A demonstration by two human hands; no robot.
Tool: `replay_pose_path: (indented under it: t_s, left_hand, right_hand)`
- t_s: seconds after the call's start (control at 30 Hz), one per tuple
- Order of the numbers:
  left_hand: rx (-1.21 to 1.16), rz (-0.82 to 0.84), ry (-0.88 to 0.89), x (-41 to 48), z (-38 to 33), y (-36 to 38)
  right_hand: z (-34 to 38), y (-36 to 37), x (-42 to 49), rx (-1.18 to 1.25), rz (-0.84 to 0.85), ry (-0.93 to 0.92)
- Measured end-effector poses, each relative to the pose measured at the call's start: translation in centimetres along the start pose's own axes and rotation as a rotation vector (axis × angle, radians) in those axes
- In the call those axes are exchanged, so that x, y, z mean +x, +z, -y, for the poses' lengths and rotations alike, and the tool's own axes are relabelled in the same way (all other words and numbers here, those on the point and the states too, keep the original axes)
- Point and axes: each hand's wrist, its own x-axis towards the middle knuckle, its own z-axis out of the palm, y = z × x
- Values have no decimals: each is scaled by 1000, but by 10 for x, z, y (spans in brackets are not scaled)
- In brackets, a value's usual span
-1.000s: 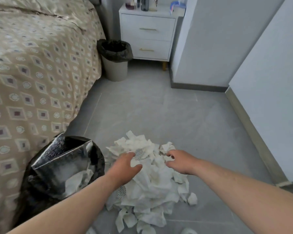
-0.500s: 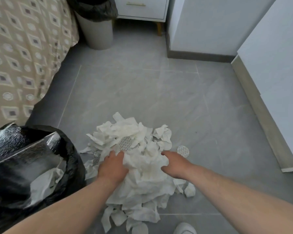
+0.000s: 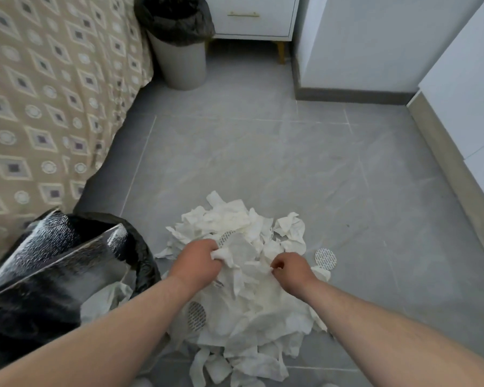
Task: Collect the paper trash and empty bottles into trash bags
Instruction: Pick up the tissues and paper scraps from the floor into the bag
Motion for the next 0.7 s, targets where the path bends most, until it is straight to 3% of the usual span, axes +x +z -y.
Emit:
replay_pose_path:
  t_s: [0.1,0.27,0.37,0.57,0.7]
  left_hand:
    - [31,-19,35,0,-10,-21]
    - [169,97,110,-13,-28,-86]
    - [178,53,146,-38,-25,-140]
    - [22,-160,-23,-119,55,-185]
    - [13,-159,-147,-152,121,-157]
  right_hand:
    - [5,-17,-5,145,-76,4]
    - [41,-72,-20,294,-130,-64]
    - [78,-102,-38,413,-157,-127]
    - [163,-104,-85,707,-103,-241]
    - [207,-76,-111,732,8,-322]
